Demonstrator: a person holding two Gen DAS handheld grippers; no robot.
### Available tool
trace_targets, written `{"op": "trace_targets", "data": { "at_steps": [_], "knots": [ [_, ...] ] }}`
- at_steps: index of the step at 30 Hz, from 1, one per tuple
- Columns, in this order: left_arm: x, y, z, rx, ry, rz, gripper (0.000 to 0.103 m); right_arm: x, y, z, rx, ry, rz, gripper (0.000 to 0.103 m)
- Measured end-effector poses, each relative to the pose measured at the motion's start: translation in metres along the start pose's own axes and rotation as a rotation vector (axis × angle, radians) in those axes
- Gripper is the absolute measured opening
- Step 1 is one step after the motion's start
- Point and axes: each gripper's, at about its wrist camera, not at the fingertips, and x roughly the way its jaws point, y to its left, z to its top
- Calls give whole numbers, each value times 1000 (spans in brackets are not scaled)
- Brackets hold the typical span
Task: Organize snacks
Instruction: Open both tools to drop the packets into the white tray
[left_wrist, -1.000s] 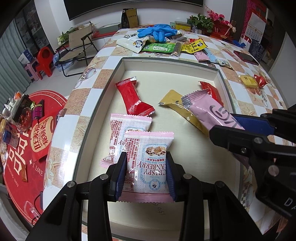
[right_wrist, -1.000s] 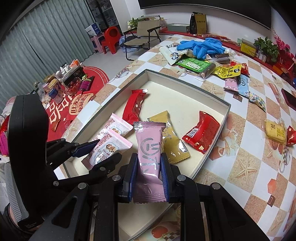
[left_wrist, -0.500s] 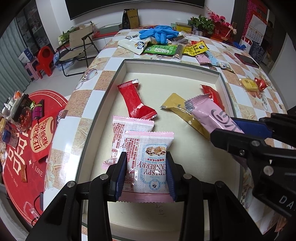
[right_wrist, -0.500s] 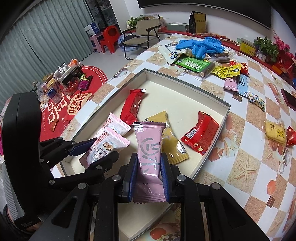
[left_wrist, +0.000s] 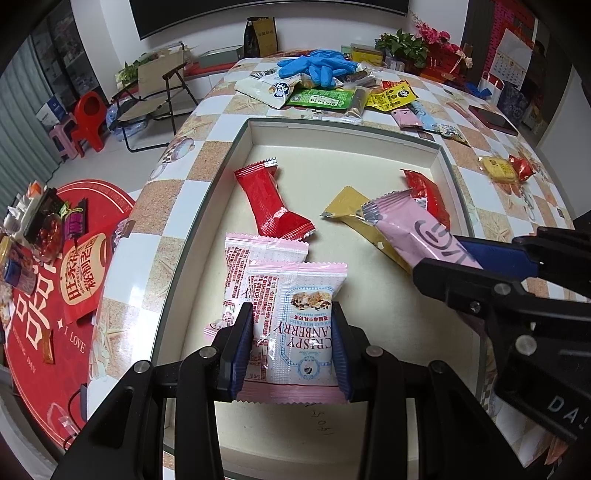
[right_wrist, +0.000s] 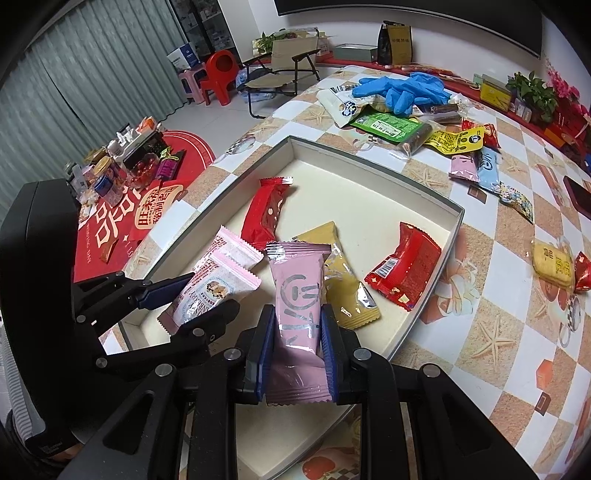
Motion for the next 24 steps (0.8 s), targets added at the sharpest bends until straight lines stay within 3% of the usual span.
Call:
{"op": "trace_targets", "data": {
  "at_steps": [14,16,18,20,21,24],
  "knots": [
    [2,0,0,11,4,4,43,2,1,0,-2,1,-5,25],
    [2,-1,-1,17,5,7,48,1,1,1,3,3,-3,25],
    [1,-2,-3,25,1,24,64,2,0,1,9,7,-6,26],
    [0,-3,-5,31,-7,29,69,3,-2,1,18,9,-5,26],
    [-1,-3,-6,33,-7,29,71,3,-4,1,26,9,-3,29],
    [-5,-5,-9,46,-24,25,80,-1,-9,0,48,-19,-16,74]
  ]
}}
